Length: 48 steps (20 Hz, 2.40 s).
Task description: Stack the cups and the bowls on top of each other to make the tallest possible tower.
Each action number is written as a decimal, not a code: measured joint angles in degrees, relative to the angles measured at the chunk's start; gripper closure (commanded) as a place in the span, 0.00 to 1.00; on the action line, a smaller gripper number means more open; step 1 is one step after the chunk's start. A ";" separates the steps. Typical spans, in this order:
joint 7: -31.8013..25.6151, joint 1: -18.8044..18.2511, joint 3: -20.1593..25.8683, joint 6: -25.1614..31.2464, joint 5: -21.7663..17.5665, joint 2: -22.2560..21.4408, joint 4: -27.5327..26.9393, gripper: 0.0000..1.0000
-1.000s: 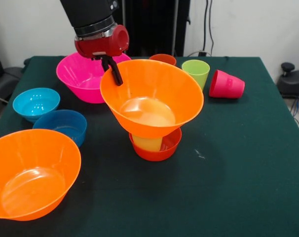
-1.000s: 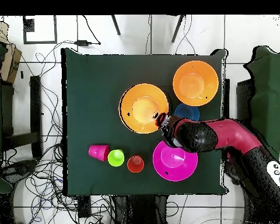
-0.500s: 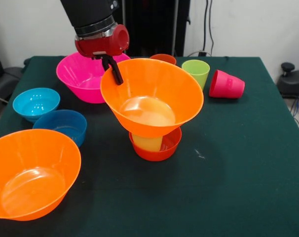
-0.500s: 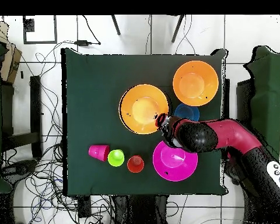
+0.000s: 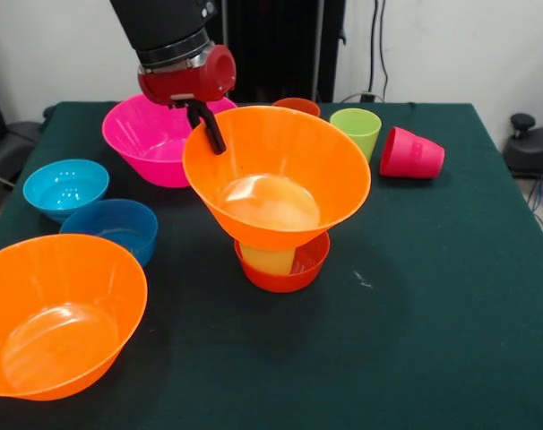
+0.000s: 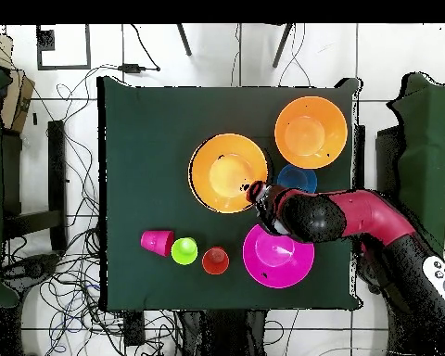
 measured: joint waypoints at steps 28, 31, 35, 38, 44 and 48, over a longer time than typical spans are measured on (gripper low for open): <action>0.00 0.07 0.00 -0.01 -0.15 -0.01 1.51 1.00; 0.00 0.13 0.00 -0.01 -0.24 -0.01 1.51 1.00; 0.00 0.18 0.00 -0.01 -0.38 -0.01 1.51 1.00; 0.00 0.18 0.00 -0.01 -0.45 -0.01 1.51 1.00; 0.00 0.19 -0.01 -0.01 -0.65 -0.01 1.51 1.00; 0.00 0.28 -0.03 -0.01 -0.79 0.00 1.51 1.00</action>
